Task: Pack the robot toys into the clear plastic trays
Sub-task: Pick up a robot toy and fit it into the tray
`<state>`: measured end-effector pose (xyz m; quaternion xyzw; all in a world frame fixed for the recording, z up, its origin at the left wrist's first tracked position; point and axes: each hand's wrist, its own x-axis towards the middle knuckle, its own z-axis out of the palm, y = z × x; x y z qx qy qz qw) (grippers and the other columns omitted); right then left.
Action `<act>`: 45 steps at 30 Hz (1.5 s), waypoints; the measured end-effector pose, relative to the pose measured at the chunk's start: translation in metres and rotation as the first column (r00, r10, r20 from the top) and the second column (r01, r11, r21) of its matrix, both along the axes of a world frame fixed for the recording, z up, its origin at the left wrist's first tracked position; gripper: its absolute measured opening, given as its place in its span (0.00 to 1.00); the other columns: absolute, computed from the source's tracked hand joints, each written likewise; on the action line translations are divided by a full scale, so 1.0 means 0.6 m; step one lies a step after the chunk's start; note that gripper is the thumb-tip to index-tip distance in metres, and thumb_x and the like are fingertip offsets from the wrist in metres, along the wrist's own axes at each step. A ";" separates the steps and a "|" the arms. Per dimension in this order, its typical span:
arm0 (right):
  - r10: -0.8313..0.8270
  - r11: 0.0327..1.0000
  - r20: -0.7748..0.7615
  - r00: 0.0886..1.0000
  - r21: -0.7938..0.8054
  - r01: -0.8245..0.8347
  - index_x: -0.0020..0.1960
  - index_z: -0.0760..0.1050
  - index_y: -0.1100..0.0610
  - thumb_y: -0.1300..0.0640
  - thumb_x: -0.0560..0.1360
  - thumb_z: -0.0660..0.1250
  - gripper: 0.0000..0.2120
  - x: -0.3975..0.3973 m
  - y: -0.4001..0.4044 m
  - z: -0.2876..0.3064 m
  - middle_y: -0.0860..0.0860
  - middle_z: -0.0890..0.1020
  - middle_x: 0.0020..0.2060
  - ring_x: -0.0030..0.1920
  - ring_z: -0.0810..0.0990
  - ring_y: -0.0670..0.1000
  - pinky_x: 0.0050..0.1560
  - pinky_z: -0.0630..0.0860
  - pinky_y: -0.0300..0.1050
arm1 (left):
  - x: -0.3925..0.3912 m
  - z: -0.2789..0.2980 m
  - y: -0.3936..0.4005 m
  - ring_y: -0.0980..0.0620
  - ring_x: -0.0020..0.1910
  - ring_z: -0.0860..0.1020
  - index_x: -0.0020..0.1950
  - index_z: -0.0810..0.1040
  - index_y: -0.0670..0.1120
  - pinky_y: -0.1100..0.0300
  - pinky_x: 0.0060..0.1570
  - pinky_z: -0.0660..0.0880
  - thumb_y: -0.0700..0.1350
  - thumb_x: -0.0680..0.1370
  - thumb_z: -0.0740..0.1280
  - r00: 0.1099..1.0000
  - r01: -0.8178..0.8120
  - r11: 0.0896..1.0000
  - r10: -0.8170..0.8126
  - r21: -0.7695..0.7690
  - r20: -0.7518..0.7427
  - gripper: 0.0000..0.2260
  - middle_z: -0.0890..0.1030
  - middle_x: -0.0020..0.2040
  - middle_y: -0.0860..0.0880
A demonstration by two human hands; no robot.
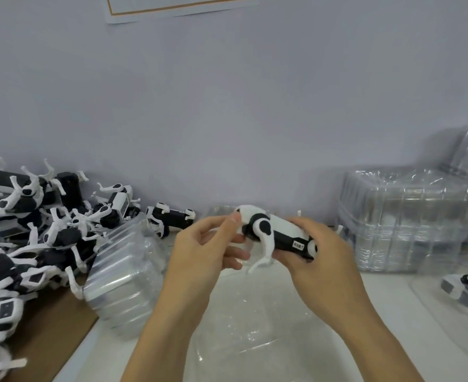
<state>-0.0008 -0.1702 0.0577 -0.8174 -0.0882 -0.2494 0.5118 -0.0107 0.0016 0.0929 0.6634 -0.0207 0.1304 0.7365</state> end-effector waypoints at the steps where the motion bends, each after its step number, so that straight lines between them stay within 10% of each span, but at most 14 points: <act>1: -0.028 0.999 0.003 1.000 0.018 0.028 0.53 0.77 0.41 0.53 0.69 0.78 0.16 0.002 -0.004 -0.003 0.42 0.80 0.45 0.47 0.78 0.43 0.44 0.73 0.42 | 0.002 -0.002 0.005 0.50 0.36 0.83 0.47 0.85 0.48 0.61 0.33 0.75 0.50 0.78 0.70 0.998 -0.065 0.998 0.065 0.014 -0.004 0.07 0.85 0.40 0.46; 5: -0.041 0.991 -0.028 0.999 0.125 0.044 0.50 0.76 0.40 0.50 0.71 0.74 0.11 0.003 -0.011 -0.009 0.41 0.80 0.41 0.43 0.78 0.41 0.39 0.71 0.38 | -0.006 -0.024 0.029 0.63 0.44 0.81 0.49 0.82 0.55 0.59 0.46 0.76 0.44 0.80 0.65 0.959 -0.284 0.927 0.279 0.243 0.057 0.08 0.85 0.43 0.57; 9: -0.002 0.975 -0.051 0.999 0.220 0.013 0.47 0.77 0.41 0.54 0.73 0.74 0.10 0.000 -0.011 -0.008 0.38 0.80 0.38 0.39 0.78 0.41 0.35 0.70 0.29 | -0.025 -0.069 0.039 0.65 0.59 0.71 0.63 0.75 0.59 0.65 0.61 0.65 0.42 0.79 0.64 0.984 -0.096 0.707 0.174 0.700 -0.041 0.16 0.75 0.59 0.65; 16: 0.011 0.945 -0.031 0.999 0.327 -0.001 0.48 0.79 0.46 0.56 0.72 0.74 0.08 -0.002 -0.020 0.003 0.43 0.80 0.36 0.35 0.78 0.41 0.27 0.70 0.26 | -0.029 -0.090 0.036 0.57 0.45 0.75 0.49 0.73 0.58 0.59 0.47 0.75 0.49 0.78 0.66 0.919 -0.014 0.564 0.333 0.826 -0.212 0.04 0.77 0.50 0.55; 22: -0.056 0.938 -0.043 0.997 0.341 0.068 0.46 0.79 0.46 0.52 0.72 0.74 0.05 0.004 -0.041 0.003 0.41 0.81 0.36 0.35 0.78 0.42 0.31 0.69 0.26 | -0.048 -0.058 0.017 0.48 0.47 0.71 0.51 0.61 0.49 0.57 0.41 0.69 0.56 0.78 0.61 0.855 0.081 0.271 0.475 0.959 -0.206 0.14 0.67 0.40 0.53; 30: -0.076 0.940 -0.041 0.996 0.331 0.085 0.47 0.80 0.47 0.52 0.71 0.74 0.06 0.006 -0.046 0.003 0.44 0.81 0.36 0.34 0.78 0.43 0.30 0.70 0.28 | -0.050 -0.036 -0.005 0.45 0.54 0.80 0.58 0.61 0.46 0.52 0.53 0.79 0.63 0.80 0.55 0.865 0.249 0.297 0.360 0.922 -0.349 0.20 0.72 0.50 0.50; 35: -0.077 0.942 -0.037 0.996 0.326 0.085 0.46 0.80 0.48 0.53 0.71 0.75 0.05 0.007 -0.047 0.002 0.45 0.81 0.36 0.34 0.77 0.43 0.30 0.69 0.28 | -0.038 -0.047 0.001 0.50 0.49 0.78 0.56 0.66 0.50 0.57 0.49 0.74 0.61 0.80 0.58 0.890 0.068 0.293 0.415 0.954 -0.191 0.16 0.78 0.55 0.51; 41: -0.008 0.937 -0.050 0.999 0.349 0.024 0.46 0.80 0.46 0.53 0.72 0.75 0.05 0.004 -0.043 0.004 0.47 0.82 0.37 0.37 0.80 0.47 0.34 0.77 0.38 | -0.005 -0.108 -0.006 0.56 0.75 0.61 0.77 0.54 0.66 0.59 0.64 0.61 0.49 0.79 0.68 0.956 0.207 0.878 -0.088 0.432 -0.279 0.33 0.62 0.76 0.61; 45: 0.048 0.945 -0.067 0.997 0.327 -0.023 0.49 0.80 0.44 0.52 0.72 0.75 0.08 0.001 -0.037 0.005 0.43 0.81 0.40 0.41 0.81 0.45 0.37 0.77 0.37 | 0.009 -0.133 -0.020 0.55 0.76 0.60 0.73 0.57 0.72 0.55 0.68 0.61 0.34 0.77 0.62 0.933 0.237 0.953 -0.170 0.186 -0.318 0.38 0.61 0.77 0.61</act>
